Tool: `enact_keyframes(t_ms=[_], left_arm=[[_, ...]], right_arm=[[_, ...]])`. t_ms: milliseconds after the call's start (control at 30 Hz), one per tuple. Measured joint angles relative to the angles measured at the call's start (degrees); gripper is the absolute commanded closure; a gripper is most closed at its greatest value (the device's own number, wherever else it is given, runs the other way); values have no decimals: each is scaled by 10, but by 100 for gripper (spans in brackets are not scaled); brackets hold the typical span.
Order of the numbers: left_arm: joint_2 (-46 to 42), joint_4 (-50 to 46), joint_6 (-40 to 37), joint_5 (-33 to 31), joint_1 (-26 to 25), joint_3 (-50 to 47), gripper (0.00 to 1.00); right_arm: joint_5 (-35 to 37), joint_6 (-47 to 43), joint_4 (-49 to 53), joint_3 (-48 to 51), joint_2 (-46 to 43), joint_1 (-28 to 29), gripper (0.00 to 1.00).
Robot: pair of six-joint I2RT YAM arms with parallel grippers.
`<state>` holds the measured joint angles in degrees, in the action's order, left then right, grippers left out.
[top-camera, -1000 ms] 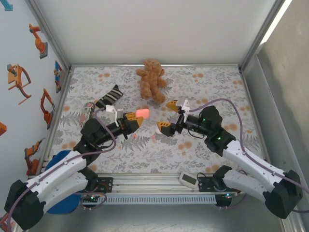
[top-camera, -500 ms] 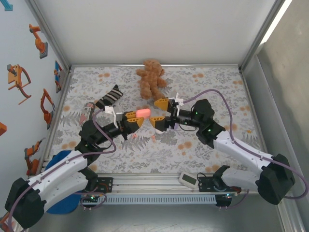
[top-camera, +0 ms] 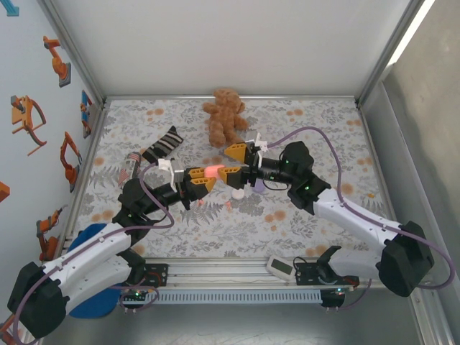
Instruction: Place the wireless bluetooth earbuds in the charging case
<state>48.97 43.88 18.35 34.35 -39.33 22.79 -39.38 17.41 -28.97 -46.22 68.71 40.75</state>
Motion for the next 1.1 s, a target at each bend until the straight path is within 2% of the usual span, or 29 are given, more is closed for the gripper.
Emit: enact_keyframes(t_ms=[300,1100], left_arm=[[0,-1,0,-5,0,0,100],[-37,-24,-12,8,0,0,100]], right_arm=[[11,-7,28,-15,0,3,31],[52,-38,101,-87,3,3,30]])
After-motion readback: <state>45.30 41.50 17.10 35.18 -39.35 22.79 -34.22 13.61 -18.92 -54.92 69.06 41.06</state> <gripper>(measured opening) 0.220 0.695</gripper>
